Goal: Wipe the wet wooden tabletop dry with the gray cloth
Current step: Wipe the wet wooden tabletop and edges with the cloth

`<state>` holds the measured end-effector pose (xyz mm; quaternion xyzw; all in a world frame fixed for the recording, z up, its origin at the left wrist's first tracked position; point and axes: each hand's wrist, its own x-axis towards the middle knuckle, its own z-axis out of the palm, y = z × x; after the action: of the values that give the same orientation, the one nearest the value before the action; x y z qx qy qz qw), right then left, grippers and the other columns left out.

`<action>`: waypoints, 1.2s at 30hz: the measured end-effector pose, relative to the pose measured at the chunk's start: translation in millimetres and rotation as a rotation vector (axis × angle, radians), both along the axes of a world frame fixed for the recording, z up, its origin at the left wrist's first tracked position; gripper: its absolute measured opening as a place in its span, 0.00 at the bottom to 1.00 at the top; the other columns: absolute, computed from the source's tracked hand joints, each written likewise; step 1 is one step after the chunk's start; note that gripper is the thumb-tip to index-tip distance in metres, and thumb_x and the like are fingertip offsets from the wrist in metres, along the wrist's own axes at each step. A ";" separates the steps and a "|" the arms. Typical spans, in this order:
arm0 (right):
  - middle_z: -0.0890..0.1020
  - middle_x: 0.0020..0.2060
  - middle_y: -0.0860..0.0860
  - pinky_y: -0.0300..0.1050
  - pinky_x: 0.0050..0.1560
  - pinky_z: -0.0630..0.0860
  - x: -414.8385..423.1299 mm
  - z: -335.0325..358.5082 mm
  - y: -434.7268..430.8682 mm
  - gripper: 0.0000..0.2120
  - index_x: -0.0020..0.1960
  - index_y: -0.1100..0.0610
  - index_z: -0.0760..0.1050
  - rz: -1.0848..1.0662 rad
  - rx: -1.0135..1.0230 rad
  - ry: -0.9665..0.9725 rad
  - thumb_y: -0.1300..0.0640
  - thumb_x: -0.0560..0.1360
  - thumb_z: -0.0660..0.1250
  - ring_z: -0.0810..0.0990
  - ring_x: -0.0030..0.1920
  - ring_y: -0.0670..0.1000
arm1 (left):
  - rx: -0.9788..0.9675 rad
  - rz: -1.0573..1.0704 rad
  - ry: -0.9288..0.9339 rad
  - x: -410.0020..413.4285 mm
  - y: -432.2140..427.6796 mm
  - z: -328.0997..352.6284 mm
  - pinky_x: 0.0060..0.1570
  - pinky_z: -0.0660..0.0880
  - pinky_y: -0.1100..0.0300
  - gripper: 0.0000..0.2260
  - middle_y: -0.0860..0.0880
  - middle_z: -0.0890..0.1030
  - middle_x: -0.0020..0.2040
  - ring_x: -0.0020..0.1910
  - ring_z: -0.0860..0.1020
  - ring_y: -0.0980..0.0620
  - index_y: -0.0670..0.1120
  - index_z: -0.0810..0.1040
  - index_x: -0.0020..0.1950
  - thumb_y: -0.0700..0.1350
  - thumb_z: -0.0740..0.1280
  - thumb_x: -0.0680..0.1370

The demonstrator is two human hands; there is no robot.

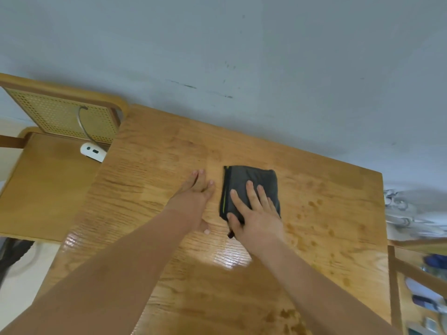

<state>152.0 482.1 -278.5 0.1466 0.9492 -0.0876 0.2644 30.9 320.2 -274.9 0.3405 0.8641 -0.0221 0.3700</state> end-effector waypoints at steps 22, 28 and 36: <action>0.42 0.82 0.47 0.52 0.80 0.41 55.4 -17.0 -143.6 0.28 0.81 0.37 0.50 0.034 -0.108 0.233 0.36 0.83 0.51 0.38 0.82 0.53 | 0.425 -0.225 0.101 3.5 -100.2 27.8 0.76 0.59 0.55 0.28 0.46 0.50 0.84 0.82 0.53 0.46 0.47 0.59 0.82 0.43 0.63 0.83; 0.69 0.76 0.42 0.43 0.76 0.63 66.2 22.0 -98.1 0.26 0.76 0.46 0.70 -0.629 -0.651 0.354 0.50 0.79 0.71 0.63 0.77 0.44 | 0.279 -0.364 -0.004 48.0 -63.6 21.6 0.80 0.49 0.54 0.33 0.47 0.44 0.84 0.83 0.45 0.48 0.48 0.40 0.84 0.50 0.57 0.86; 0.81 0.56 0.38 0.30 0.56 0.72 123.5 52.5 -28.6 0.14 0.65 0.50 0.80 -0.912 -0.613 0.457 0.52 0.79 0.69 0.78 0.61 0.42 | 0.064 -0.098 0.132 90.9 -36.9 10.3 0.80 0.45 0.42 0.31 0.49 0.34 0.83 0.82 0.36 0.50 0.50 0.38 0.83 0.57 0.51 0.86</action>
<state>275.5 453.5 -225.9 0.4340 0.7545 -0.4919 0.0193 121.9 283.3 -264.6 0.3916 0.8692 -0.0349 0.2998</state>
